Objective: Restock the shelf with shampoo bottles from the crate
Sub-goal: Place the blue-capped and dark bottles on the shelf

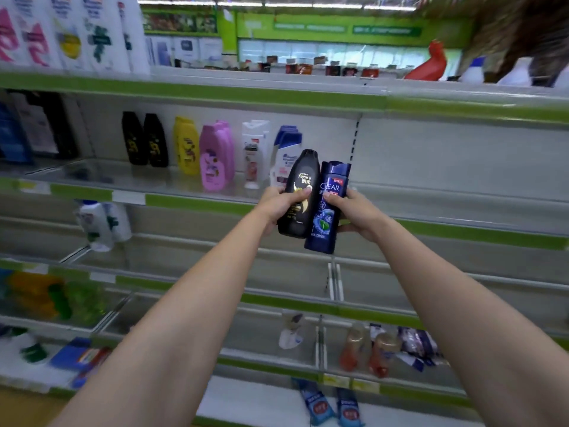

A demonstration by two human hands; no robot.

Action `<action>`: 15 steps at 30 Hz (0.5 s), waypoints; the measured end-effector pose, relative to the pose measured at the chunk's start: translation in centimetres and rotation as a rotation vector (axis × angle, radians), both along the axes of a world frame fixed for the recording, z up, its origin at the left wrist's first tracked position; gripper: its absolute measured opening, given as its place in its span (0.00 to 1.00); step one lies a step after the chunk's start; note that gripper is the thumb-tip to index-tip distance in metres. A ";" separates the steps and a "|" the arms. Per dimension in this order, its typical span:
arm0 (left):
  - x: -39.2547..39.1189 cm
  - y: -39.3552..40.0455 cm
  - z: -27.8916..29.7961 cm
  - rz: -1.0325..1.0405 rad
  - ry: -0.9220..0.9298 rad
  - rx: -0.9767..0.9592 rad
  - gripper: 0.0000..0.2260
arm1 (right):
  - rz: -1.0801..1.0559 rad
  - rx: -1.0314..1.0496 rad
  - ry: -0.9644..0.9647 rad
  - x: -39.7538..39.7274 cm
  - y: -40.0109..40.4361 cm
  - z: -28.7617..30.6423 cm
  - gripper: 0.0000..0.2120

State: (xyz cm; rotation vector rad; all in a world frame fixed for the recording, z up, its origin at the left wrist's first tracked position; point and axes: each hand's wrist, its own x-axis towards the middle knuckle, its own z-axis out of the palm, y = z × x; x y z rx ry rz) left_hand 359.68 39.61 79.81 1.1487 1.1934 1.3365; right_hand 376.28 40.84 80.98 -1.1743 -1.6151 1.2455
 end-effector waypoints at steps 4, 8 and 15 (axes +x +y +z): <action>3.9 3.8 0.5 -0.023 -0.007 0.022 0.20 | -0.055 0.023 -0.058 3.9 2.7 0.7 0.10; 7.2 7.6 0.6 -0.033 -0.005 0.018 0.22 | -0.093 0.039 -0.102 7.2 6.0 1.5 0.07; 9.3 13.7 0.8 0.009 -0.035 0.009 0.20 | -0.097 -0.010 -0.097 9.9 12.0 2.4 0.12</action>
